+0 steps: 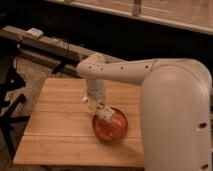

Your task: Place the bottle in the ceramic bowl

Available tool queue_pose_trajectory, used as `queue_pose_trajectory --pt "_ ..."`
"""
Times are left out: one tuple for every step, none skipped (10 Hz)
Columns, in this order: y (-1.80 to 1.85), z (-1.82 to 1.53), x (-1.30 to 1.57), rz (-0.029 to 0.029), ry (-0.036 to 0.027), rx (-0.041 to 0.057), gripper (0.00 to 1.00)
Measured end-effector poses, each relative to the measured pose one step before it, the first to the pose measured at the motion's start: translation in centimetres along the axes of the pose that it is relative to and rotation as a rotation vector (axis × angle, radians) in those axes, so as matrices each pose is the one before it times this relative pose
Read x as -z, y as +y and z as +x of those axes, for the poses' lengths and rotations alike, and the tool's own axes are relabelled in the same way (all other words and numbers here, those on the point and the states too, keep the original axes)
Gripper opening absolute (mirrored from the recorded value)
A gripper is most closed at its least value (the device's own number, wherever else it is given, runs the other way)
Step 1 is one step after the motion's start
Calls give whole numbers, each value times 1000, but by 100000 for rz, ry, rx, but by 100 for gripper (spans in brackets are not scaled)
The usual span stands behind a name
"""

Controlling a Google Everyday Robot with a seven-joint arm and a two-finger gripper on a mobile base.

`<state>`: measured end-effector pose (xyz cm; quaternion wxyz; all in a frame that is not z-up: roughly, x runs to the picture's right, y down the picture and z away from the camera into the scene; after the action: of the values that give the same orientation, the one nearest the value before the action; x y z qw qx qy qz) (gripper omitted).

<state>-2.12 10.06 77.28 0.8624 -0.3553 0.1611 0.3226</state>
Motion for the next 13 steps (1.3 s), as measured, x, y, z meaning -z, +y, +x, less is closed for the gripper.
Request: queue_pose_trajectory --pt "-374 1411 -213 -1578 234 435 1" --pt "-34 841 -245 -1331 837 671 7" --pt "59 484 -341 -780 1561 602 17" --pt "296 127 -717 -141 3126 1337 27" --pt "401 -163 -670 128 2455 1574 37" --pt "114 78 -379 276 2001 875 47" --pt "-26 190 -249 283 1345 420 56" --pt "144 117 -301 417 1624 962 67" --pt "195 -99 -156 682 1102 1140 76" --pt "118 39 -107 228 529 473 79" --pt "-140 296 -236 828 948 227 80" --pt "-30 65 -86 301 808 53 80" --pt "145 -159 37 59 49 267 80"
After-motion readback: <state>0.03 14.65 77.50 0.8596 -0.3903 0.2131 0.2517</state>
